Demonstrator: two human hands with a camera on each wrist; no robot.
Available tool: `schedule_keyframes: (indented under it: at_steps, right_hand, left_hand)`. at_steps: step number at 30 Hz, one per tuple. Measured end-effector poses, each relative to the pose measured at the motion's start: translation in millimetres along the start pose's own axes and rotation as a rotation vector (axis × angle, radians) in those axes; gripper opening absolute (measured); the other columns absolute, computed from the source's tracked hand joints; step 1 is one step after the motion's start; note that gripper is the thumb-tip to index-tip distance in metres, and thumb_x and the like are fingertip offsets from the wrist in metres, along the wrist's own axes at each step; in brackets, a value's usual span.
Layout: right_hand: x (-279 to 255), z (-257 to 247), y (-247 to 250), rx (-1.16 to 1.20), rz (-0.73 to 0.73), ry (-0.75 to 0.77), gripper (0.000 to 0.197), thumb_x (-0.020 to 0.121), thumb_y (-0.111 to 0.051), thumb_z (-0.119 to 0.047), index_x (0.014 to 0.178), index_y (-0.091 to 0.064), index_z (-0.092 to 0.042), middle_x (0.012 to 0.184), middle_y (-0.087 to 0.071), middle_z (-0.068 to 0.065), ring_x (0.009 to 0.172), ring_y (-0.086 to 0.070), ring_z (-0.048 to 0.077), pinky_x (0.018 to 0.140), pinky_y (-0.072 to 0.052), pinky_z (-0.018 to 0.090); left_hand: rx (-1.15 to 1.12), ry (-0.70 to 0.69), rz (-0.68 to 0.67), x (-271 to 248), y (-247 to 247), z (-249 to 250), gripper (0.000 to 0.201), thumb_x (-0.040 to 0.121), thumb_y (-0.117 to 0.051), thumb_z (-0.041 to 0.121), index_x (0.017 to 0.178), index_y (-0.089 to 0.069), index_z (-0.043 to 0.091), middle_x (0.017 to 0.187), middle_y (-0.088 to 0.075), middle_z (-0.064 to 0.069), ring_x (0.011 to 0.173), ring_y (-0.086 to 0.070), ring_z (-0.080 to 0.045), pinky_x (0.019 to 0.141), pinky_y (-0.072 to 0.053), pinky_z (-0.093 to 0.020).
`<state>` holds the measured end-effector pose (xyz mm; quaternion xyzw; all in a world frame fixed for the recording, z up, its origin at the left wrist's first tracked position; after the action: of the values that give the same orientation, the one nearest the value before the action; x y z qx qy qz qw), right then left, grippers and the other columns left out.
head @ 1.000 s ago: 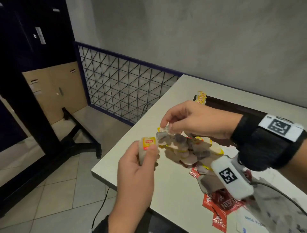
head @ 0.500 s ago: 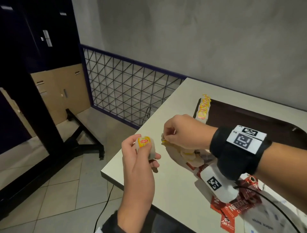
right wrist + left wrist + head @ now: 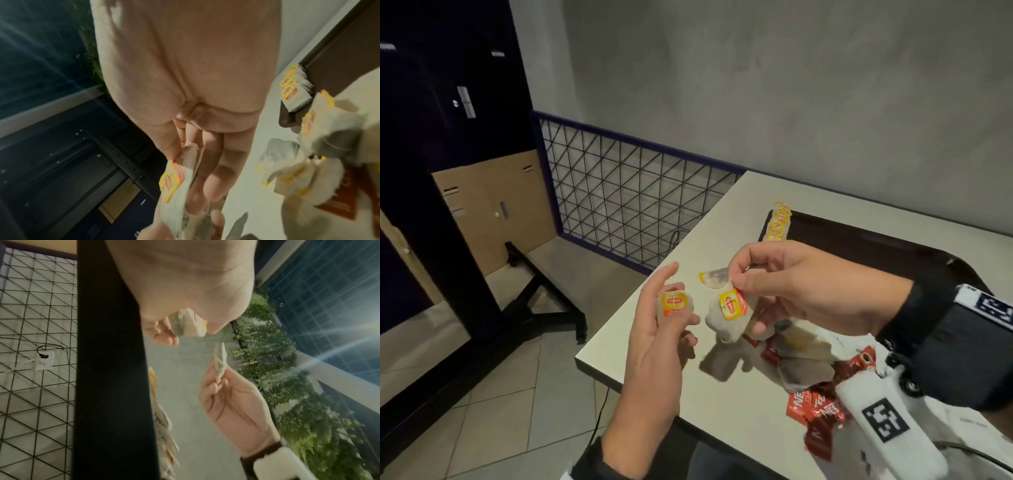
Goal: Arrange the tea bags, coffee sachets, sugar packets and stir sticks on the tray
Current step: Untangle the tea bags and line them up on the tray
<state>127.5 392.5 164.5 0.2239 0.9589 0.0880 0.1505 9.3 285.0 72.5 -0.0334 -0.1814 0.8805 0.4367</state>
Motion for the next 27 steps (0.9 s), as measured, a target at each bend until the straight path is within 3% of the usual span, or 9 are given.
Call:
schedule_keyframes:
  at_steps: [3, 5, 7, 9, 13, 17, 21, 25, 27]
  right_hand:
    - [-7.1, 13.4, -7.0, 0.015, 0.023, -0.040, 0.014, 0.101, -0.058, -0.013, 0.107, -0.061, -0.001, 0.095, -0.062, 0.024, 0.075, -0.056, 0.032, 0.066, -0.054, 0.038]
    - [-7.7, 22.2, -10.8, 0.038, 0.050, -0.043, 0.010, 0.102, -0.057, -0.012, 0.104, -0.061, -0.003, 0.095, -0.062, 0.024, 0.073, -0.058, 0.033, 0.066, -0.051, 0.039]
    - [-7.1, 27.9, -10.8, 0.051, 0.094, -0.033, 0.009, 0.102, -0.058, -0.012, 0.103, -0.061, -0.004, 0.093, -0.063, 0.022, 0.071, -0.058, 0.033, 0.065, -0.052, 0.039]
    - [-6.8, 30.2, -8.8, 0.068, 0.135, -0.019, 0.009, 0.102, -0.058, -0.012, 0.102, -0.061, -0.004, 0.094, -0.064, 0.022, 0.071, -0.060, 0.034, 0.064, -0.052, 0.038]
    - [-9.2, 29.2, -5.1, 0.087, 0.166, -0.001, 0.011, 0.102, -0.058, -0.013, 0.104, -0.061, -0.002, 0.096, -0.067, 0.030, 0.062, -0.065, 0.024, 0.063, -0.052, 0.037]
    - [-13.8, 30.3, -3.4, 0.093, 0.174, 0.007, 0.022, 0.102, -0.058, -0.013, 0.112, -0.056, 0.006, 0.107, -0.065, 0.039, 0.067, -0.066, 0.026, 0.062, -0.054, 0.035]
    - [-15.0, 32.5, -3.8, 0.078, 0.204, 0.012, 0.021, 0.102, -0.059, -0.016, 0.111, -0.058, 0.004, 0.112, -0.059, 0.042, 0.074, -0.060, 0.035, 0.064, -0.056, 0.038]
    - [-17.6, 25.5, -2.1, -0.071, 0.216, 0.108, 0.023, 0.093, -0.071, -0.023, 0.115, -0.064, -0.018, 0.111, -0.064, 0.028, 0.084, -0.065, 0.034, 0.076, -0.059, 0.055]
    - [-20.8, 16.8, -5.7, -0.265, 0.166, 0.201, 0.032, 0.088, -0.078, -0.023, 0.116, -0.064, -0.028, 0.115, -0.067, 0.012, 0.098, -0.069, 0.031, 0.082, -0.060, 0.054]
  left_hand:
    - [-0.105, 0.139, -0.149, -2.3, -6.7, -5.4, 0.046, 0.081, -0.067, 0.024, 0.121, -0.059, 0.045, 0.110, -0.072, 0.001, 0.071, -0.051, -0.019, 0.066, -0.046, -0.031]
    - [-0.149, 0.193, -0.205, -6.2, -10.4, -5.9, 0.054, 0.077, -0.076, 0.021, 0.124, -0.057, 0.040, 0.097, -0.072, 0.000, 0.067, -0.053, -0.015, 0.062, -0.048, -0.029]
    - [-0.126, 0.185, -0.191, -6.7, -10.7, -7.1, 0.066, 0.073, -0.085, 0.010, 0.126, -0.055, 0.034, 0.088, -0.072, -0.002, 0.063, -0.060, -0.012, 0.059, -0.052, -0.030]
    - [-0.062, 0.130, -0.139, -4.9, -7.7, -8.3, 0.069, 0.069, -0.089, 0.010, 0.125, -0.055, 0.033, 0.087, -0.072, -0.003, 0.066, -0.066, -0.012, 0.063, -0.055, -0.034]
    - [0.006, 0.031, -0.041, -2.3, -0.6, -6.9, 0.065, 0.071, -0.085, 0.007, 0.122, -0.054, 0.032, 0.084, -0.070, -0.004, 0.063, -0.064, -0.010, 0.052, -0.049, -0.020]
    - [0.025, 0.020, -0.076, -2.8, -3.7, -5.3, 0.070, 0.062, -0.087, 0.020, 0.123, -0.054, 0.033, 0.087, -0.072, -0.008, 0.067, -0.065, -0.020, 0.056, -0.052, -0.028]
    - [0.035, 0.027, -0.102, -2.4, -4.2, -6.0, 0.068, 0.062, -0.086, 0.021, 0.121, -0.054, 0.031, 0.086, -0.072, -0.009, 0.070, -0.064, -0.023, 0.067, -0.053, -0.040]
    - [0.053, 0.019, -0.123, -0.8, -4.1, -9.2, 0.061, 0.073, -0.084, 0.005, 0.121, -0.054, 0.027, 0.082, -0.072, -0.007, 0.071, -0.065, -0.022, 0.074, -0.054, -0.043]
    - [0.078, 0.013, -0.134, -0.5, -4.4, -9.5, 0.059, 0.078, -0.082, 0.002, 0.122, -0.053, 0.028, 0.082, -0.072, -0.007, 0.074, -0.066, -0.023, 0.075, -0.056, -0.043]
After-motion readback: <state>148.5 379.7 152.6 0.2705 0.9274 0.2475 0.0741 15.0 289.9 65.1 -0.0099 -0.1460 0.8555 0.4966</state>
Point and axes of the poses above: each hand's wrist, its own x-axis towards the middle knuckle, its own y-axis out of the back of the hand, z = x × y, the point moved 6 cm from there along x, towards the middle knuckle
